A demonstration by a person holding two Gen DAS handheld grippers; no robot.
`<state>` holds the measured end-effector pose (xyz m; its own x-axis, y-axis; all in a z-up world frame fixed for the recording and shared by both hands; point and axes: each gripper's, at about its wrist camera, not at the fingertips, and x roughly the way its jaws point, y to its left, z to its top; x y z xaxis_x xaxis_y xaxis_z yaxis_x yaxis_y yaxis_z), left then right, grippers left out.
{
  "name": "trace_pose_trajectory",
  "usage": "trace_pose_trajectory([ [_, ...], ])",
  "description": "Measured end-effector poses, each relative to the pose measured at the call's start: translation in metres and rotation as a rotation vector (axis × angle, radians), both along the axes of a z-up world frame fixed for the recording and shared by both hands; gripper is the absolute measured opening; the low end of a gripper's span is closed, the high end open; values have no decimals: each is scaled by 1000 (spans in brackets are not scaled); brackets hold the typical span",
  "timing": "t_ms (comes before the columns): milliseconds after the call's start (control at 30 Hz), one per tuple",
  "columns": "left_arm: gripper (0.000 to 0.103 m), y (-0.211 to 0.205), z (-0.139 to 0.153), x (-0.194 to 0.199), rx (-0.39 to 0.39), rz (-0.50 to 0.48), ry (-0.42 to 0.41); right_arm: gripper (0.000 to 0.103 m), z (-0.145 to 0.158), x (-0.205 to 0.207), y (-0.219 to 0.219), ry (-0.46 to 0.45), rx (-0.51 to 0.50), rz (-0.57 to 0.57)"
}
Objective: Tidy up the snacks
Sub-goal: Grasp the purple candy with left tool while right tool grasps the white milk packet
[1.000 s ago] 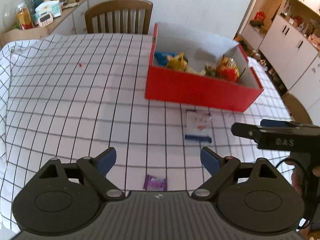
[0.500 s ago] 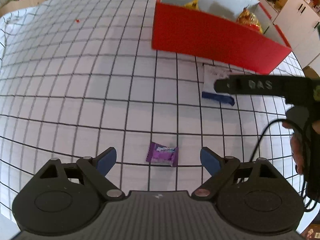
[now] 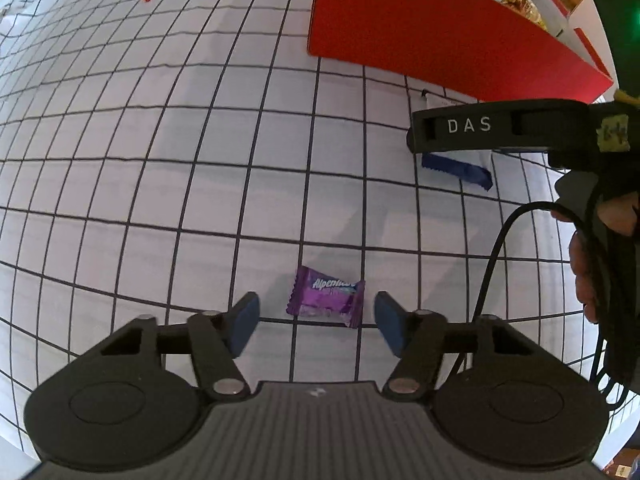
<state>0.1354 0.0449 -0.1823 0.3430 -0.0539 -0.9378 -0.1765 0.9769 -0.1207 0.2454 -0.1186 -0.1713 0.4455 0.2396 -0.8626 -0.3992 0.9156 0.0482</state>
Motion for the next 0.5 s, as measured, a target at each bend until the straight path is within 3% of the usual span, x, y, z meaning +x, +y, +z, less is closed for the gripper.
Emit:
trace_pose_trajectory([
  [100, 58, 0, 1, -1, 6, -2, -6, 87, -2, -3, 8, -21, -54, 8],
  [233, 38, 1, 3, -3, 16, 2, -12, 74, -1, -8, 12, -38, -66, 17],
  [367, 29, 3, 4, -6, -6, 8, -18, 60, 1, -12, 12, -49, -59, 23],
  [500, 20, 3, 5, -9, -26, 7, -20, 57, 3, -16, -2, -55, -36, 9],
])
